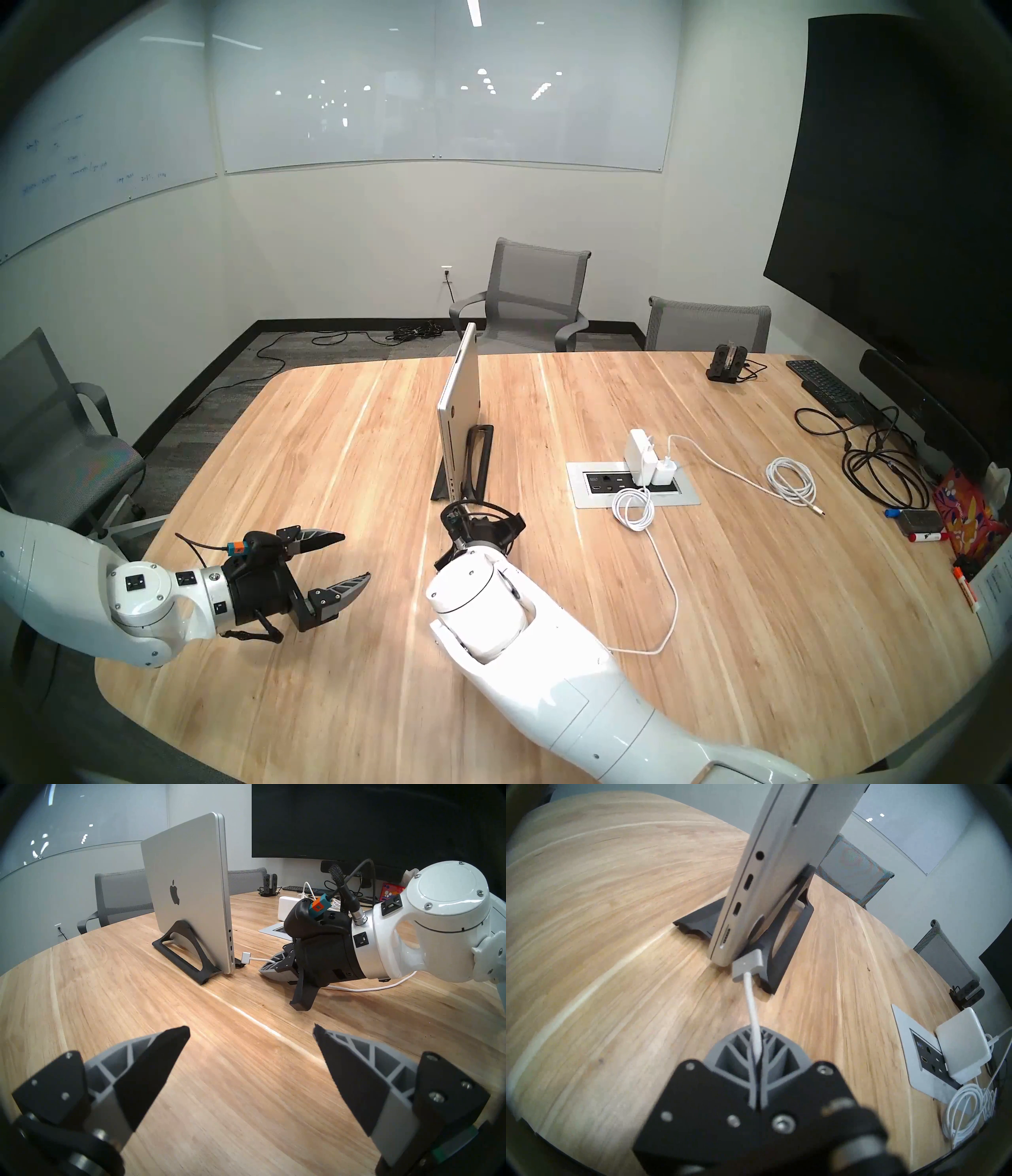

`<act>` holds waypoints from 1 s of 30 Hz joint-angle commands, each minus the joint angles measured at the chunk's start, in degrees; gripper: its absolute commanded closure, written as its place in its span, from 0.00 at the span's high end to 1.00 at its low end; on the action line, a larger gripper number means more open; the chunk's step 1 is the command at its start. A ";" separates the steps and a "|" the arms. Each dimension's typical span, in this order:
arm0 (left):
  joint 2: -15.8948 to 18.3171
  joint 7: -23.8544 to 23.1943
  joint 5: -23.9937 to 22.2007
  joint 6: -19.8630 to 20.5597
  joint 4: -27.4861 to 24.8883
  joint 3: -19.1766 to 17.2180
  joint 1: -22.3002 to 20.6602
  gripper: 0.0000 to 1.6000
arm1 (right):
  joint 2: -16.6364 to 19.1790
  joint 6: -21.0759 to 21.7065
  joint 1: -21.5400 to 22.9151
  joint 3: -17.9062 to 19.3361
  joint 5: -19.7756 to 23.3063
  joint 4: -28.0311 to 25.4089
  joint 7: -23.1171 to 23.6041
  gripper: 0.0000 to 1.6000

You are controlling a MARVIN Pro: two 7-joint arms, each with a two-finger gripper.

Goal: Plug the charging cable into the port of a MacBook

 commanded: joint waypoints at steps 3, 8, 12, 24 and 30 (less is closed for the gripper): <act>-0.14 0.14 0.14 -0.24 -0.21 -0.51 -0.41 1.00 | 0.94 -0.32 0.54 -1.71 -1.29 -2.21 0.55 0.00; -0.14 0.13 0.14 -0.24 -0.21 -0.51 -0.41 1.00 | 1.68 -0.39 1.34 -3.67 -2.98 -1.70 0.77 0.00; -0.14 0.13 0.13 -0.24 -0.21 -0.51 -0.41 1.00 | 1.81 -0.18 1.88 -4.73 -4.09 -1.29 0.60 0.00; -0.14 0.13 0.14 -0.24 -0.21 -0.51 -0.41 1.00 | 1.50 0.54 2.64 -6.97 -6.74 -0.04 -0.76 0.00; -0.14 0.13 0.14 -0.24 -0.21 -0.51 -0.41 1.00 | 1.31 2.21 2.70 -7.38 -7.30 -0.26 -1.11 0.00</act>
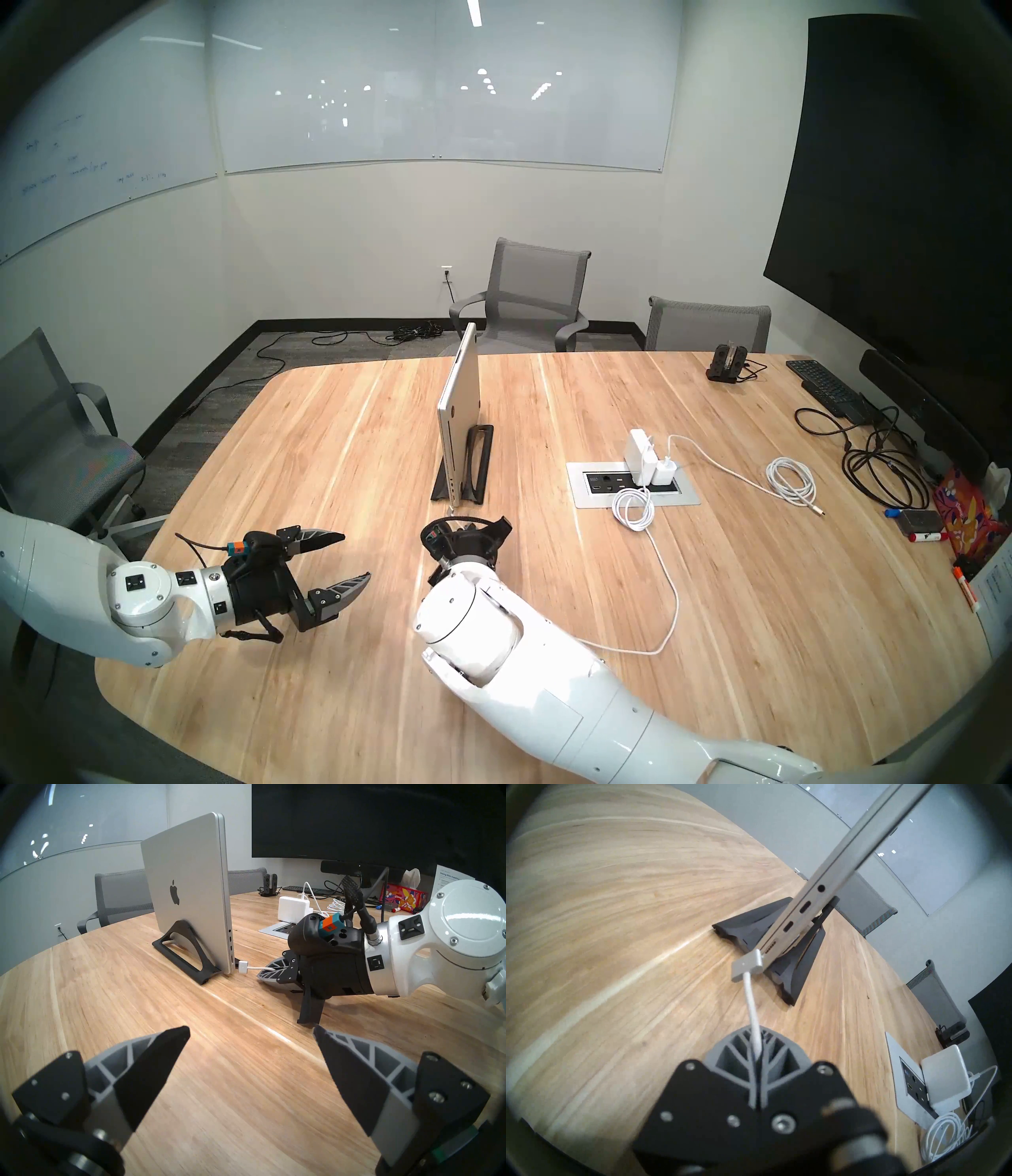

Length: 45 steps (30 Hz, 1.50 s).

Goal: Plug the charging cable into the port of a MacBook

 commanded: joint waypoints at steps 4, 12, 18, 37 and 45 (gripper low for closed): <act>-0.14 0.13 0.14 -0.24 -0.21 -0.51 -0.41 1.00 | -0.94 2.42 0.75 -0.29 -1.22 -1.21 -1.46 0.00; -0.14 0.12 0.13 -0.24 -0.21 -0.50 -0.41 1.00 | -1.65 2.94 1.61 -0.44 -1.74 -0.47 -1.78 0.00; -0.14 0.12 0.12 -0.24 -0.21 -0.50 -0.41 1.00 | -1.96 3.44 2.60 -0.48 -2.12 0.18 -1.60 0.00; -0.14 0.13 0.13 -0.24 -0.21 -0.51 -0.41 1.00 | -2.33 5.58 5.04 -1.16 -2.73 2.26 -0.13 0.00; -0.14 0.13 0.13 -0.24 -0.21 -0.51 -0.41 1.00 | -2.37 6.73 6.08 -1.97 -3.31 3.38 1.10 0.00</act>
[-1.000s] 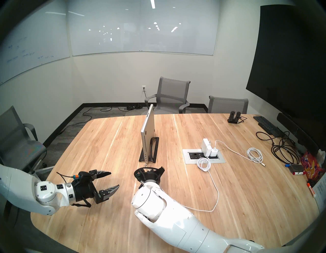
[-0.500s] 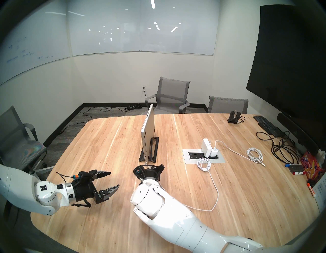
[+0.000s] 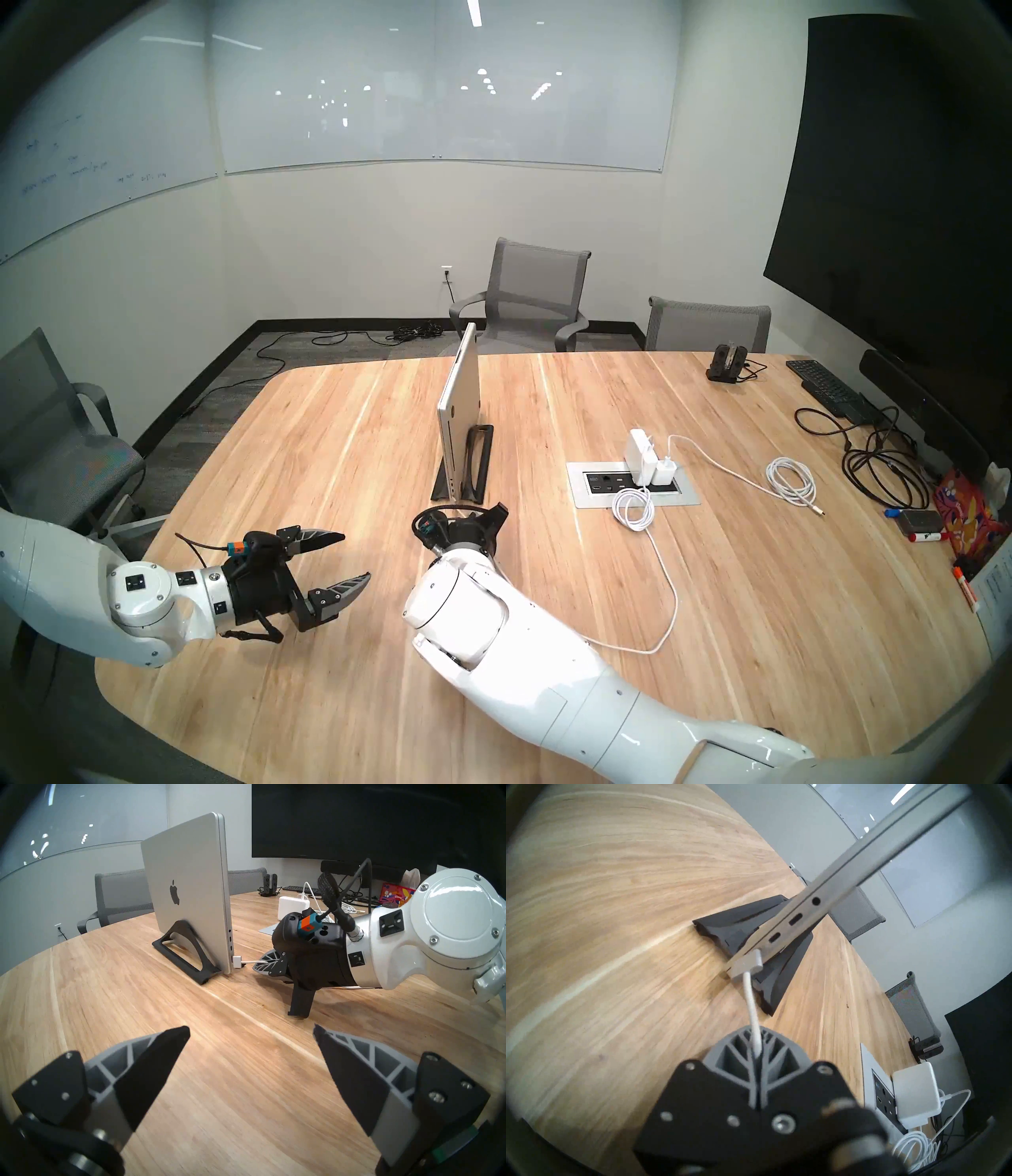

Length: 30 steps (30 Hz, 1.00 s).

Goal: Plug the charging cable into the port of a MacBook

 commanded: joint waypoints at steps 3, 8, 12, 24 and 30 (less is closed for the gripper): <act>-0.14 0.13 0.13 -0.24 -0.21 -0.51 -0.41 1.00 | -0.83 0.78 2.39 -0.56 -1.05 0.65 0.39 0.00; -0.14 0.13 0.13 -0.24 -0.21 -0.51 -0.41 1.00 | -0.60 1.42 2.92 -0.64 -1.62 1.02 0.65 0.00; -0.14 0.13 0.14 -0.24 -0.21 -0.51 -0.41 1.00 | -0.61 2.04 3.07 -0.62 -1.75 0.92 0.77 0.00; -0.13 0.14 0.14 -0.24 -0.21 -0.51 -0.41 1.00 | -0.33 2.80 3.04 -0.52 -1.86 0.71 0.90 0.00; -0.13 0.14 0.14 -0.24 -0.21 -0.51 -0.41 1.00 | -0.27 2.76 2.84 -0.41 -1.83 0.45 0.90 0.00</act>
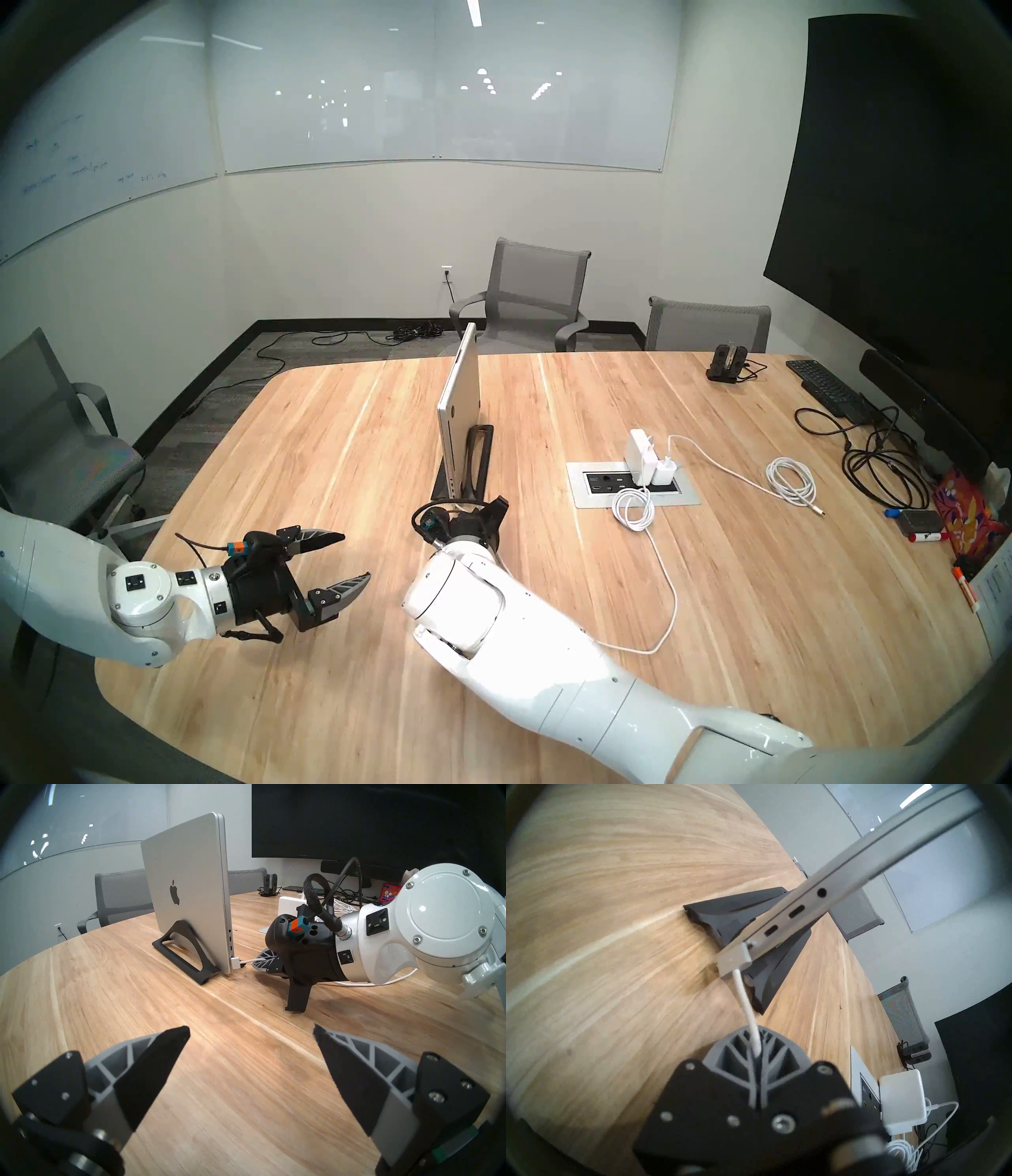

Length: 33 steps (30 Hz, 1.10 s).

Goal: Plug the charging cable into the port of a MacBook

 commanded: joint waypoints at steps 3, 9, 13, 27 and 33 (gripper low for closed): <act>-0.13 0.14 0.14 -0.24 -0.21 -0.51 -0.41 1.00 | -0.12 -0.51 0.51 0.27 -0.20 -1.26 -0.24 0.00; -0.13 0.14 0.14 -0.24 -0.21 -0.51 -0.41 1.00 | -0.12 -0.02 0.17 0.32 -0.36 -1.83 -0.52 0.00; -0.13 0.14 0.14 -0.24 -0.21 -0.51 -0.40 1.00 | -0.06 0.47 -0.17 0.40 -0.46 -2.40 -0.72 0.00; -0.13 0.14 0.14 -0.24 -0.21 -0.51 -0.40 1.00 | 0.26 2.46 -1.02 0.09 -0.03 -4.79 0.64 0.00; -0.13 0.14 0.14 -0.24 -0.21 -0.51 -0.40 1.00 | -0.20 2.47 -1.23 0.24 0.10 -4.95 1.21 0.00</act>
